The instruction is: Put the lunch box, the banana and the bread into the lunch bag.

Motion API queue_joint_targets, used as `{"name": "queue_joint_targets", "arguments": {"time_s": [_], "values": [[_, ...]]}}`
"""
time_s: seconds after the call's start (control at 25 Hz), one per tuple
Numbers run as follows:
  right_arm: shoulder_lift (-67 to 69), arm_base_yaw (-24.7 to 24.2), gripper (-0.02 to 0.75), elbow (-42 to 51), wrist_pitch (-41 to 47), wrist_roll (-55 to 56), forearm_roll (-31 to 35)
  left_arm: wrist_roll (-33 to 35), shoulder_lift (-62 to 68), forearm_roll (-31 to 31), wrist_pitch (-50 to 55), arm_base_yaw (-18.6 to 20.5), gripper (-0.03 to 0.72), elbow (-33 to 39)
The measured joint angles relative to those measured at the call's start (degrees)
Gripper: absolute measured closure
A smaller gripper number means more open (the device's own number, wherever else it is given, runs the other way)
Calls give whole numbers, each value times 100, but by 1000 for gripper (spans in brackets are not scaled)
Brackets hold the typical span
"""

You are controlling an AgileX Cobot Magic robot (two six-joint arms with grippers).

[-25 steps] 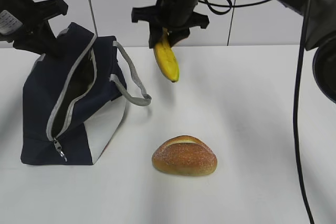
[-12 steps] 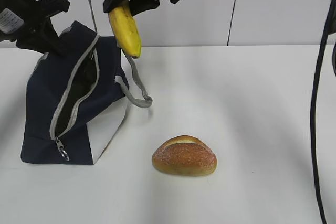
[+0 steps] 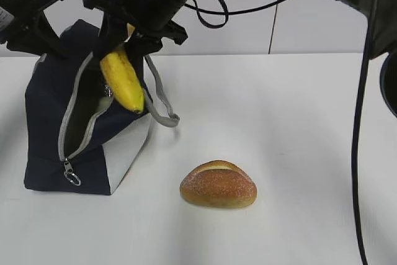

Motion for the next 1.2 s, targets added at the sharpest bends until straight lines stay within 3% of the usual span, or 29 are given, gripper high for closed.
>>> {"name": "queue_joint_targets", "arguments": {"time_s": [0.64, 0.8, 0.96, 1.2], "values": [[708, 122, 454, 238, -72, -107, 659, 24, 0, -88, 103, 7, 690, 0], [812, 122, 385, 238, -448, -63, 760, 51, 0, -88, 115, 7, 690, 0], [877, 135, 220, 238, -866, -98, 843, 72, 0, -104, 126, 7, 690, 0], [885, 138, 173, -85, -743, -210, 740, 130, 0, -110, 143, 7, 690, 0]]}}
